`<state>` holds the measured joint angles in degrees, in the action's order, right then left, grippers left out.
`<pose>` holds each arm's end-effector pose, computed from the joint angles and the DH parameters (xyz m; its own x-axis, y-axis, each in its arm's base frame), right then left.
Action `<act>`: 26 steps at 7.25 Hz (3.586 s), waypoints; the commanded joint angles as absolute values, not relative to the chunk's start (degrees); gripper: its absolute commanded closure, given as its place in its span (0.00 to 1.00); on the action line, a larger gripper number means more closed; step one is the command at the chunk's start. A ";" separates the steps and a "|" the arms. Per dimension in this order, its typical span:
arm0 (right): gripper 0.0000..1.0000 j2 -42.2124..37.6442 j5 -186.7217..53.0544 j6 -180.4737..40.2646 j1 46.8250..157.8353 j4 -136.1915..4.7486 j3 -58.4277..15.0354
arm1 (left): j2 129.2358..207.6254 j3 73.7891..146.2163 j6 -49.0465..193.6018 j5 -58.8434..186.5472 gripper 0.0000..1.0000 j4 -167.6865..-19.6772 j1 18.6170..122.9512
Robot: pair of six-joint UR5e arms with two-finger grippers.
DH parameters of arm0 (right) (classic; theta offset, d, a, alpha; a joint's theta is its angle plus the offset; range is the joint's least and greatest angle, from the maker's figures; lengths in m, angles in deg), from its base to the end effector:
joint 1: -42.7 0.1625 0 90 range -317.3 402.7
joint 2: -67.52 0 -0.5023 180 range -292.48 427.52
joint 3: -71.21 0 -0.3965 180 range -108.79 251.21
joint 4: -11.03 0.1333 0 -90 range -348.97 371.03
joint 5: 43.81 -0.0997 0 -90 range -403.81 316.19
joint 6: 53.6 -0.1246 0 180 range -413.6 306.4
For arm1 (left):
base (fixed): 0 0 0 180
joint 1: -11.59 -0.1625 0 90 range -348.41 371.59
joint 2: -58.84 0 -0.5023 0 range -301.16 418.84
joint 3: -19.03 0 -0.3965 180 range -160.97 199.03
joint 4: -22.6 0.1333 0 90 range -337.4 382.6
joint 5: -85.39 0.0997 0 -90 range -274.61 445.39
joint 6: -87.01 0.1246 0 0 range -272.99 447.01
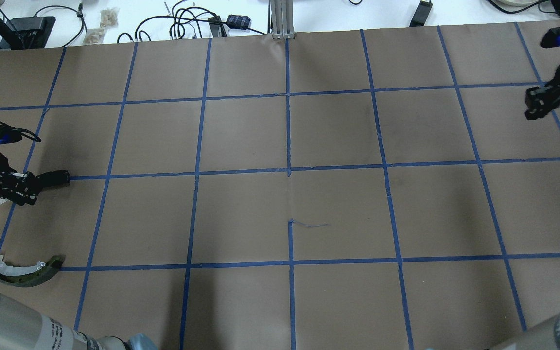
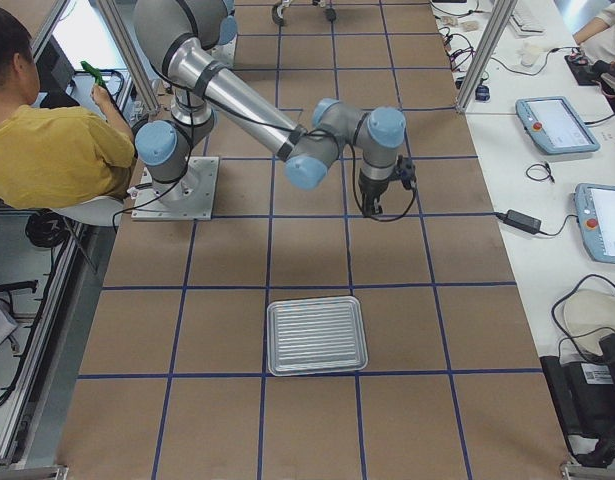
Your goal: Place bearing gear from tray to pile
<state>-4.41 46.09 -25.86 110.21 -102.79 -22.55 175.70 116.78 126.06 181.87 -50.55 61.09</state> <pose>-0.1168 -0.6312 0.3715 -0.9957 -0.0913 0.0146 -0.0917 0.9953 -0.0315 0.3058 -0.5416 0.2371 -0.9938 -0.0246 0.1087 0.0098 0.9524 0.3046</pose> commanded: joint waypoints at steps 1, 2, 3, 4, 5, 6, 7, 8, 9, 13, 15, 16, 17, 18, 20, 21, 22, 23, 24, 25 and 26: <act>0.84 -4.82 45.75 -56.10 131.81 -103.84 -23.27 | 176.87 117.29 126.12 181.98 1.00 -50.00 60.19; 0.84 -3.59 45.66 -66.94 138.78 -106.98 -23.36 | 177.31 117.47 126.12 183.11 0.97 -48.26 60.11; 0.83 -2.80 43.22 -77.14 146.94 -107.62 -23.27 | 177.57 117.47 125.95 183.12 0.50 -48.24 60.10; 0.82 0.00 41.37 -82.55 153.46 -110.85 -23.27 | 177.49 117.56 125.68 183.29 0.31 -48.24 60.02; 0.80 3.33 41.35 -89.13 158.49 -112.62 -23.36 | 177.49 117.65 125.59 183.38 0.27 -48.50 60.02; 0.75 6.32 41.35 -90.59 160.19 -116.20 -23.19 | 177.23 117.99 125.51 183.47 0.20 -48.77 60.02; 0.56 7.57 41.27 -90.26 160.73 -118.68 -23.36 | 176.27 117.56 124.72 183.38 0.07 -48.86 60.45; 0.25 8.19 41.27 -89.64 160.65 -118.79 -23.36 | 175.39 116.86 123.93 182.34 0.06 -48.86 61.59; 0.00 8.20 41.70 -87.20 160.56 -118.88 -22.75 | 174.16 115.81 123.92 182.42 0.06 -48.86 64.30; 0.00 -5.56 42.31 -59.50 140.58 -93.64 -14.68 | 170.91 112.46 118.32 182.33 0.00 -51.49 76.24; 0.00 -12.25 42.23 -51.25 129.67 -83.43 -12.30 | 168.45 112.46 111.92 180.93 0.00 -51.76 82.40; 0.00 -16.63 41.71 -51.49 128.58 -77.80 -11.24 | 167.39 112.46 106.66 179.70 0.00 -51.67 86.78; 0.00 -18.59 41.36 -51.93 130.74 -76.96 -10.19 | 166.69 112.46 103.82 179.08 0.00 -50.89 92.30; 0.00 -19.48 44.05 -52.37 134.07 -76.17 -10.52 | 167.20 112.46 97.01 179.08 0.00 -49.14 97.58; 0.00 -21.68 44.80 -50.97 134.99 -78.34 -11.66 | 168.69 113.59 92.55 178.99 0.00 -46.15 105.33; 0.00 -21.60 45.83 -47.14 134.55 -78.01 -13.67 | 169.66 114.82 92.20 178.73 0.00 -40.74 107.89; 0.00 -21.86 44.79 -46.75 134.63 -78.18 -15.52 | 170.71 115.62 90.89 176.81 0.00 -40.08 110.09; 0.00 -21.95 45.65 -46.23 134.55 -78.79 -16.23 | 172.11 115.89 87.83 173.75 0.00 -38.76 112.64; 0.00 -21.78 45.49 -46.13 134.37 -79.32 -16.68 | 173.69 116.15 87.71 173.63 0.00 -37.18 113.88; 0.00 -21.77 47.14 -45.09 133.67 -79.59 -16.24 | 175.28 116.85 88.32 173.89 0.00 -37.08 113.81; 0.00 -21.77 49.33 -44.90 133.67 -79.59 -16.24 | 176.16 118.33 88.33 173.89 0.00 -36.38 113.89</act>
